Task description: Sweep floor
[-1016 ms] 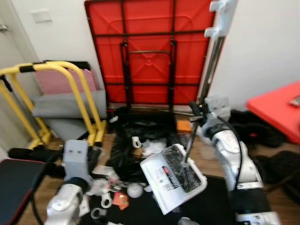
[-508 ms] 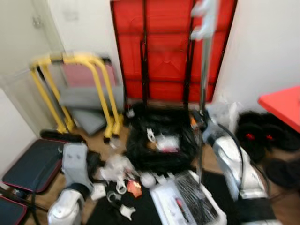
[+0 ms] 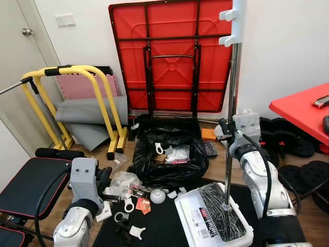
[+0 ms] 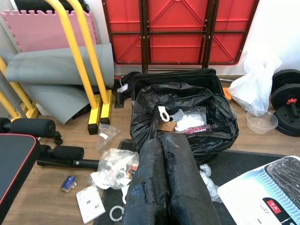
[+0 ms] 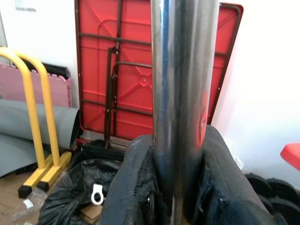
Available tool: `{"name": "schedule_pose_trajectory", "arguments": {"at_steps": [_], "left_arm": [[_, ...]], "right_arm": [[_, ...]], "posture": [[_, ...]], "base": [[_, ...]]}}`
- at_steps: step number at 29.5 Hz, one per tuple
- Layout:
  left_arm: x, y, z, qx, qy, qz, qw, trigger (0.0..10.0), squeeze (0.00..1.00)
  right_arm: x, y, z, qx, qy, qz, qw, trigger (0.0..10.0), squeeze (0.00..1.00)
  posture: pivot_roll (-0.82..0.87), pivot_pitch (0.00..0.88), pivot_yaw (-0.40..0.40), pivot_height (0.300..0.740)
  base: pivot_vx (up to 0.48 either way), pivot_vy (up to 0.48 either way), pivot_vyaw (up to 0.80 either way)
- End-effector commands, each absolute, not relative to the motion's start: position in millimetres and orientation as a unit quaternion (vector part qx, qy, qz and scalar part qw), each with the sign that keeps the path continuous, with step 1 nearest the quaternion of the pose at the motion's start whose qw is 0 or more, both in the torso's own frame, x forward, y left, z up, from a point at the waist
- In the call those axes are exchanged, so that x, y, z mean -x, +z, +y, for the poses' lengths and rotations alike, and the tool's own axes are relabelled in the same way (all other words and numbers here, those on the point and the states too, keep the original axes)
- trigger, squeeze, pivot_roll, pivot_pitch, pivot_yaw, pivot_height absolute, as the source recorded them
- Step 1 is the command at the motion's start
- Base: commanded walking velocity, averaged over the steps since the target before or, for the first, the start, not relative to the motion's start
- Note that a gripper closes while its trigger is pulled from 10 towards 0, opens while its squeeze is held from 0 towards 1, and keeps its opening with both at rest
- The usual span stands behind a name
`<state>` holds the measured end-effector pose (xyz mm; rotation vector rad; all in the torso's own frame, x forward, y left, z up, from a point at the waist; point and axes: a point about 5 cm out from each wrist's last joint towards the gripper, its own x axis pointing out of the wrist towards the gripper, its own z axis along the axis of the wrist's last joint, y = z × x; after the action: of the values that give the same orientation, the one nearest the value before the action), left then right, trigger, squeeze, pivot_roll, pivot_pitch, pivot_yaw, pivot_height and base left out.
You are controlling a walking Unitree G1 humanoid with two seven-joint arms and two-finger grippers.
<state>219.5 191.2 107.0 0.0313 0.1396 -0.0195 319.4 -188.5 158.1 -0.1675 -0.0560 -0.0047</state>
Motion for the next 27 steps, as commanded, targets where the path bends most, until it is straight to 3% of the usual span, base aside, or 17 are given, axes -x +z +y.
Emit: {"name": "schedule_pose_trajectory", "arguments": {"at_steps": [1,9,15,19,27], "left_arm": [[-218,107,192,-0.013,0.007,0.072,0.997,10.0,0.00],[-215,108,191,-0.011,0.004,0.072,0.997,10.0,0.00],[-211,111,187,-0.006,-0.005,0.071,0.997,10.0,0.00],[-208,111,186,-0.006,-0.008,0.074,0.997,10.0,0.00],[-206,112,185,-0.007,-0.011,0.076,0.997,10.0,0.00]], "right_arm": [[-324,175,-184,0.083,0.003,-0.064,0.994,10.0,0.00],[-342,174,-187,0.037,-0.011,-0.025,0.999,10.0,0.00],[-354,189,-190,0.007,-0.038,-0.051,0.998,10.0,0.00],[-359,196,-198,-0.009,-0.101,-0.087,0.991,10.0,0.00],[-360,193,-192,-0.008,-0.066,-0.072,0.995,10.0,0.00]], "posture": [[-0.10,0.014,0.012,0.740],[-0.09,0.030,0.011,0.735],[-0.08,0.049,0.010,0.715],[-0.07,0.060,0.012,0.695],[-0.07,0.071,0.009,0.675]], "base": [[0.000,0.000,0.00],[0.000,0.000,0.00],[0.000,0.000,0.00],[0.000,0.000,0.00],[0.000,0.000,0.00]]}}
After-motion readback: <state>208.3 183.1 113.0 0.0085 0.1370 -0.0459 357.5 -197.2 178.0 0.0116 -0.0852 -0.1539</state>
